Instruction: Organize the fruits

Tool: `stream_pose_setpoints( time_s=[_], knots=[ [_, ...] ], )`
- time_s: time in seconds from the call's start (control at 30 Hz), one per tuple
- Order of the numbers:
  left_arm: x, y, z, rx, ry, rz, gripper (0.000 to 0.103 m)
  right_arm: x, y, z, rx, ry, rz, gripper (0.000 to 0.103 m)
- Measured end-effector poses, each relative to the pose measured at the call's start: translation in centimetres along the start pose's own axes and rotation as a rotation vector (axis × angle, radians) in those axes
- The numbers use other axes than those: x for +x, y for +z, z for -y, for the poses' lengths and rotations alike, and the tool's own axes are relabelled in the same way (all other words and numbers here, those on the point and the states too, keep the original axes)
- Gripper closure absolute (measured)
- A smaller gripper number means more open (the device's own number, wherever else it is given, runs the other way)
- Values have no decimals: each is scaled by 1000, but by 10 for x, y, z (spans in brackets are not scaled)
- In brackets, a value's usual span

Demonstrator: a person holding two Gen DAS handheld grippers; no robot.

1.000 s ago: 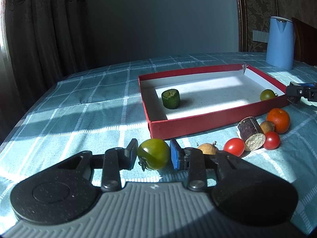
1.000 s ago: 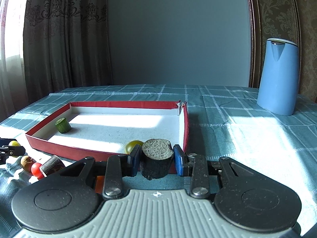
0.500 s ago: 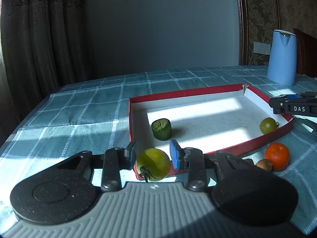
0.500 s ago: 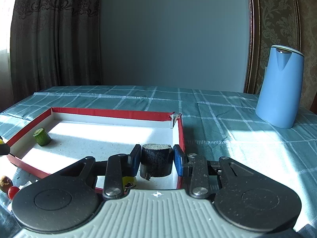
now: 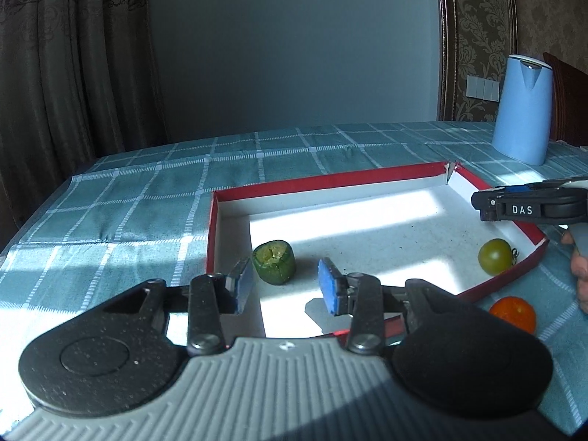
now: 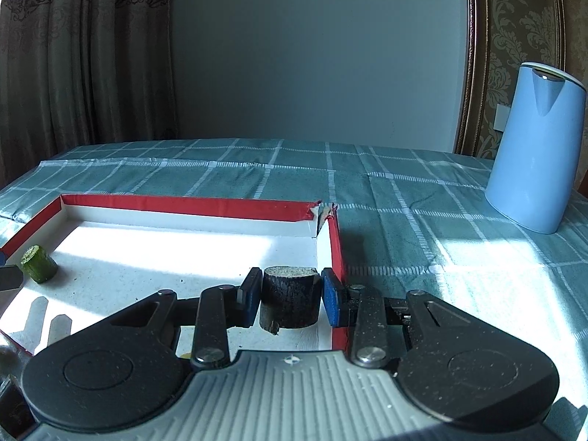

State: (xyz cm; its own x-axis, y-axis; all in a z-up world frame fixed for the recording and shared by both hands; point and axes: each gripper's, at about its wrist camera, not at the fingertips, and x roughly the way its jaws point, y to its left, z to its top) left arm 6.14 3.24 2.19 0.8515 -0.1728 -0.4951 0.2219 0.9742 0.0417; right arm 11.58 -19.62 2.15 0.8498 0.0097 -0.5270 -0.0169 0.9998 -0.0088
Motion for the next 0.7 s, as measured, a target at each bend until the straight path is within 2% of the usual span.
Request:
stream_pose_setpoints(
  time_s=[0.03, 0.13, 0.23, 0.3, 0.4, 0.57, 0.7],
  knots=[
    [-7, -2, -4, -18, -17, 9, 51, 0, 0, 1, 7, 7, 4, 69],
    [-19, -8, -9, -38, -26, 13, 45, 1, 1, 2, 10, 27, -7, 61],
    [-27, -18, -14, -52, -14, -12, 45, -4, 0, 1, 9, 20, 24, 46],
    [-26, -26, -18, -62, 1, -45, 45, -9, 0, 3, 22, 4, 51, 32],
    [-25, -32, -22, -85, 0, -68, 44, -18, 0, 9, 55, -15, 84, 29],
    [-19, -32, -30, -186, -32, -118, 44, -26, -1, 24, 130, -3, 92, 28],
    [-24, -30, -27, -185, 24, -101, 43, -28, -2, 30, 164, -1, 94, 28]
  ],
)
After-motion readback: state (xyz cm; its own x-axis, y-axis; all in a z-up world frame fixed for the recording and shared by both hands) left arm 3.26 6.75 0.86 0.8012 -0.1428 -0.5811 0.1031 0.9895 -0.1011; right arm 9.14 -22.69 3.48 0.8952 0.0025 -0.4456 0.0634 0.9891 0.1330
